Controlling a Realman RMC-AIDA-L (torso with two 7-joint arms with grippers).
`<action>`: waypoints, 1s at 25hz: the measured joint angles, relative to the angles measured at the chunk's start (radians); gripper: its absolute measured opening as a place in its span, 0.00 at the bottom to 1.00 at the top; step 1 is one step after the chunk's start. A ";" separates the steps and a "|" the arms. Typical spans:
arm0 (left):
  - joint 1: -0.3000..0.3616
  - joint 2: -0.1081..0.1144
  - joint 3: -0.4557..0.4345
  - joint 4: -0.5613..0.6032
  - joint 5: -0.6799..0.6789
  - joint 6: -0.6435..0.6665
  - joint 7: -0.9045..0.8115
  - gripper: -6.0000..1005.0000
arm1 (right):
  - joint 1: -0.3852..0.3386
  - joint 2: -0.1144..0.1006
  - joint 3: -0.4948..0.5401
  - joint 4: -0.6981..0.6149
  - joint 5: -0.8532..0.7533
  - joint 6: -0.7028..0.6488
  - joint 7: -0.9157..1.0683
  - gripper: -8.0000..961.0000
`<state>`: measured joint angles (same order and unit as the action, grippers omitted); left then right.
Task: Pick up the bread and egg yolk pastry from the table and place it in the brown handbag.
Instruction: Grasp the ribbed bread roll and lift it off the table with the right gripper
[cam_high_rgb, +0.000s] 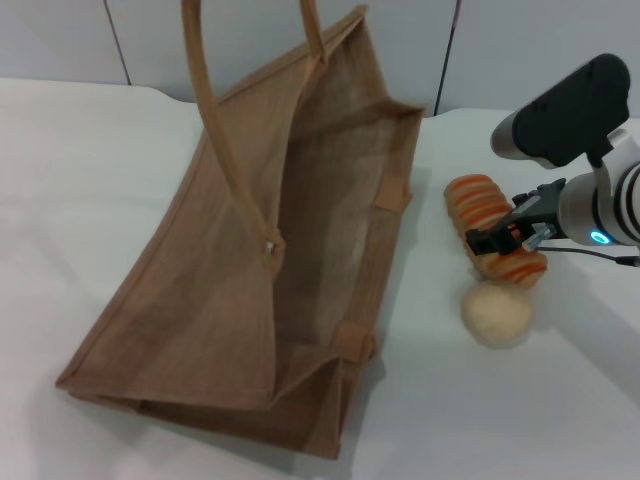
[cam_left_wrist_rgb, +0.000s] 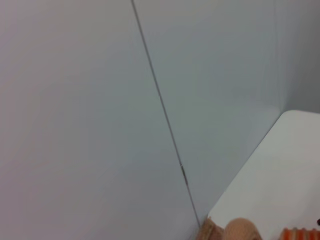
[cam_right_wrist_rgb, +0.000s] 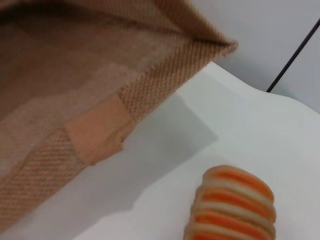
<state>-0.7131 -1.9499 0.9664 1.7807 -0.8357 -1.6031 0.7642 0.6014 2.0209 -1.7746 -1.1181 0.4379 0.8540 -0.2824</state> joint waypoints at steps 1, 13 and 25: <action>-0.001 0.003 -0.009 0.000 -0.014 -0.007 0.001 0.13 | 0.006 0.000 0.000 0.012 0.000 -0.004 0.000 0.83; -0.014 0.023 -0.053 0.002 -0.075 -0.042 0.003 0.13 | 0.029 0.002 -0.003 0.064 0.003 -0.017 -0.001 0.82; -0.004 0.033 -0.064 0.002 -0.069 -0.042 -0.001 0.13 | 0.080 0.008 -0.014 0.166 0.005 -0.050 0.002 0.81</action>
<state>-0.7169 -1.9172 0.9026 1.7825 -0.9050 -1.6446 0.7627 0.6811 2.0294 -1.7890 -0.9523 0.4425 0.8038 -0.2804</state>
